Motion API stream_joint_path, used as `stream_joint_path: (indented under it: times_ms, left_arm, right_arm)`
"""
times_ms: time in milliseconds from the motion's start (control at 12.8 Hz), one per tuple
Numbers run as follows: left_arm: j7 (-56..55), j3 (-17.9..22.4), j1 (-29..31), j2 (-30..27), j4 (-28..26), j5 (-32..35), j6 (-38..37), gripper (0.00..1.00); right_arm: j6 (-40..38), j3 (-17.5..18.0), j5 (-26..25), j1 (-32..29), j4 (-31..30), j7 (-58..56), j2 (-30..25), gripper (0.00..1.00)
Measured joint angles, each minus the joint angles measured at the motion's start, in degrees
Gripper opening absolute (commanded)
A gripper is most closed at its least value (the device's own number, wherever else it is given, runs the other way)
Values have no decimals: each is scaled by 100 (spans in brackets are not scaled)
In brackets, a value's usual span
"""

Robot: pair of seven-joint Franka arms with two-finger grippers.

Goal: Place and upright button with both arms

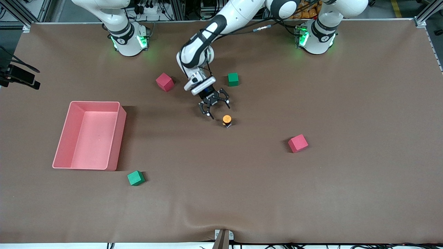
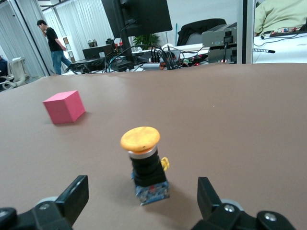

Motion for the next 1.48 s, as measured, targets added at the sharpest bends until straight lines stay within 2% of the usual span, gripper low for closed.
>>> stream_joint_path:
  times_ms: [312, 545, 857, 1169, 1481]
  left_arm:
    - [965, -32, -5, -366, 26, -375, -289, 100]
    - [2098, 8, 190, -946, 86, -706, -397, 100]
    - [3419, -6, 916, -1655, 90, -913, -354, 100]
    - [3891, -41, 1368, -1788, 91, -1087, 91, 100]
    - [4535, -118, 2001, -2248, 148, -1876, 428, 100]
  right_arm:
    - [-2, -3, -2, 0, 1, 1, -27, 100]
    - [-3, -1, -2, 0, 1, 1, -28, 100]
    - [-3, 2, -2, 1, 2, 1, -28, 100]
    - [-5, 4, -2, 2, 2, 1, -28, 100]
    - [-8, 7, -3, 4, 2, 1, -28, 100]
